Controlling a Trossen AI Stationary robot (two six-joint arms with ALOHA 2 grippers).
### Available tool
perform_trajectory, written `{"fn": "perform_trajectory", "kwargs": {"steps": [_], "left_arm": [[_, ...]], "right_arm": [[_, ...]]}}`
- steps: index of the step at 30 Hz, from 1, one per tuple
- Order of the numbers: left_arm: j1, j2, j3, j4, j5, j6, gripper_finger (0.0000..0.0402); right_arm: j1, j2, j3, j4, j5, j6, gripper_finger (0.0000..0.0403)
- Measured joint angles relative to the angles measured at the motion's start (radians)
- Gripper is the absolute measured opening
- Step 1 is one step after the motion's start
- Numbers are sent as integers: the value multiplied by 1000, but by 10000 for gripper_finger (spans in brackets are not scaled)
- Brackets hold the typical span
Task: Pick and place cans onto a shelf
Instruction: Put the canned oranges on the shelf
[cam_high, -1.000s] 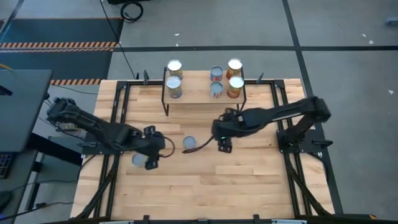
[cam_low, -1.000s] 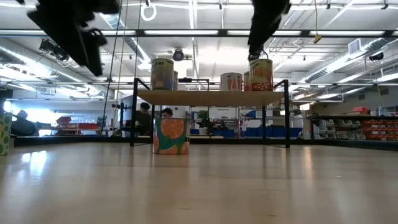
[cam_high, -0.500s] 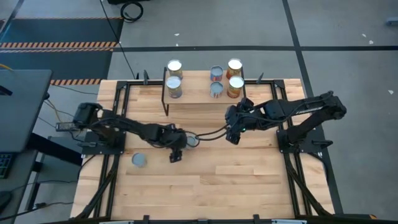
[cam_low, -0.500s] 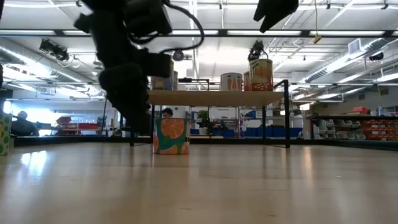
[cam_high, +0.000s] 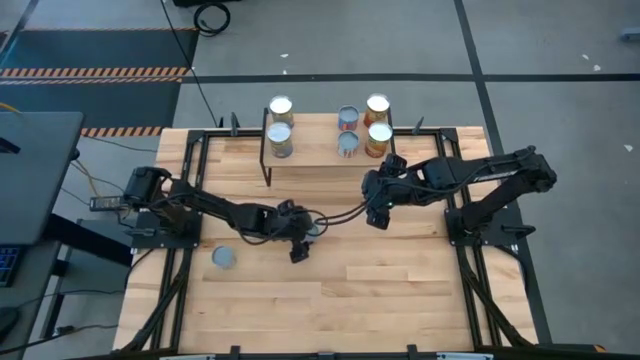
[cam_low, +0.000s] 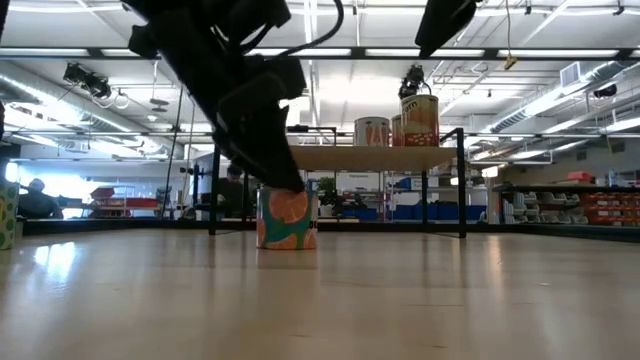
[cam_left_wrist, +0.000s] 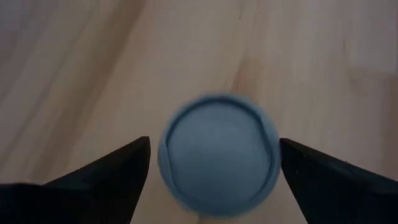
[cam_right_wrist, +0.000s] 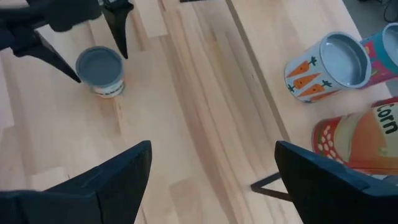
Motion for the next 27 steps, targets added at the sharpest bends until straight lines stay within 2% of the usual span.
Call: {"fn": "perform_trajectory", "kwargs": {"steps": [17,20,24,27], "left_arm": [[-7,60,0,46,-30,-59,356],[-7,64,0,43,-30,-60,339],[-7,71,2,36,-18,-55,292],[-1,53,49,-50,7,-52,285]], "right_arm": [[30,0,0,-56,-50,107,347],[37,0,0,-56,-50,124,347],[38,-6,0,-56,-55,136,347],[39,-24,0,-64,-56,137,347]]}}
